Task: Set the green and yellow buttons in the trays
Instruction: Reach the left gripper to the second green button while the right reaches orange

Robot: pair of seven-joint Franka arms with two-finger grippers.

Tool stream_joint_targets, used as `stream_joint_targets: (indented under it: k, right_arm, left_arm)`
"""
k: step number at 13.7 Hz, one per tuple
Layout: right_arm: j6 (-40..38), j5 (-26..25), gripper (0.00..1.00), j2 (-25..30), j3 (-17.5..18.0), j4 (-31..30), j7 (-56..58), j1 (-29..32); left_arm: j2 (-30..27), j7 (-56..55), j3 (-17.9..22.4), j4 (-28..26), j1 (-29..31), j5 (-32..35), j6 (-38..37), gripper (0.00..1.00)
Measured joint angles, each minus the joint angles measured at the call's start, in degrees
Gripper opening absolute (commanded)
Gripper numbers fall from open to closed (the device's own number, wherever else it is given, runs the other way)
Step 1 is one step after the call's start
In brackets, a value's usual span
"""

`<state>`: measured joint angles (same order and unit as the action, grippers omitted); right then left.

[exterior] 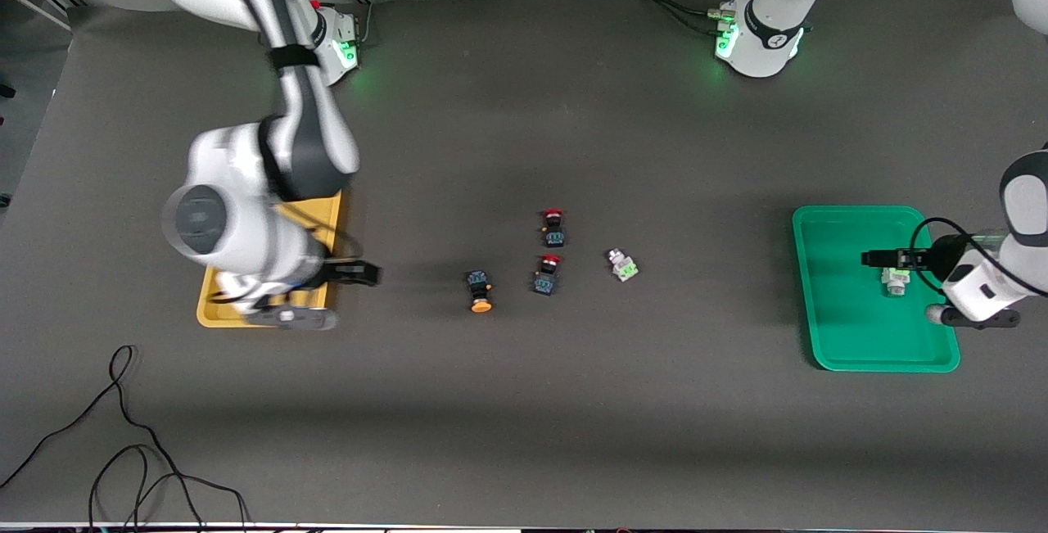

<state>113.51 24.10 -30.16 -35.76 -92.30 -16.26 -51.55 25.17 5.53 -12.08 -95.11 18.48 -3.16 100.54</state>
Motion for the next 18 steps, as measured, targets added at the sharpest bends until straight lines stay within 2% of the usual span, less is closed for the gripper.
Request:
stream_joint_targets:
  k: [3, 5, 10, 12, 13, 15, 16, 18]
  right_arm:
    - [6.52, 1.33, 1.0, -4.89, 6.48, 2.67, -8.55, -0.83]
    - [10.62, 1.44, 1.0, -7.63, 9.58, 3.33, -10.6, -0.86]
    - [19.93, 1.69, 1.0, -15.36, 12.0, 3.31, -10.82, -0.54]
    - [22.31, 1.73, 0.85, -17.45, 12.62, 3.35, -10.82, -0.53]
    - [22.93, 1.74, 0.75, -18.06, 12.83, 3.41, -10.83, -0.52]
    - [23.7, 1.75, 0.4, -18.62, 13.21, 3.46, -10.83, -0.51]
    - [23.72, 1.75, 0.28, -18.66, 13.33, 3.5, -10.84, -0.51]
    - [23.72, 1.75, 0.22, -18.66, 13.39, 3.83, -10.84, -0.5]
  left_arm:
    - [0.05, -13.5, -4.9, 0.3, -2.93, -0.14, -0.4, 0.98]
    - [0.26, -21.94, -6.41, 0.32, -6.97, -0.23, 0.48, 0.99]
    - [2.88, -40.73, -6.82, 0.31, -18.23, -0.33, 9.33, 0.99]
    - [4.82, -46.94, -6.83, 0.3, -21.64, -0.33, 13.2, 0.99]
    - [5.85, -50.34, -6.81, 0.28, -23.15, -0.33, 15.09, 0.99]
    - [8.14, -57.6, -6.8, 0.25, -25.98, -0.32, 19.14, 0.99]
    - [9.27, -60.29, -6.79, 0.24, -27.15, -0.3, 20.78, 0.99]
    - [11.43, -65.0, -6.76, 0.17, -28.85, -0.14, 23.34, 0.99]
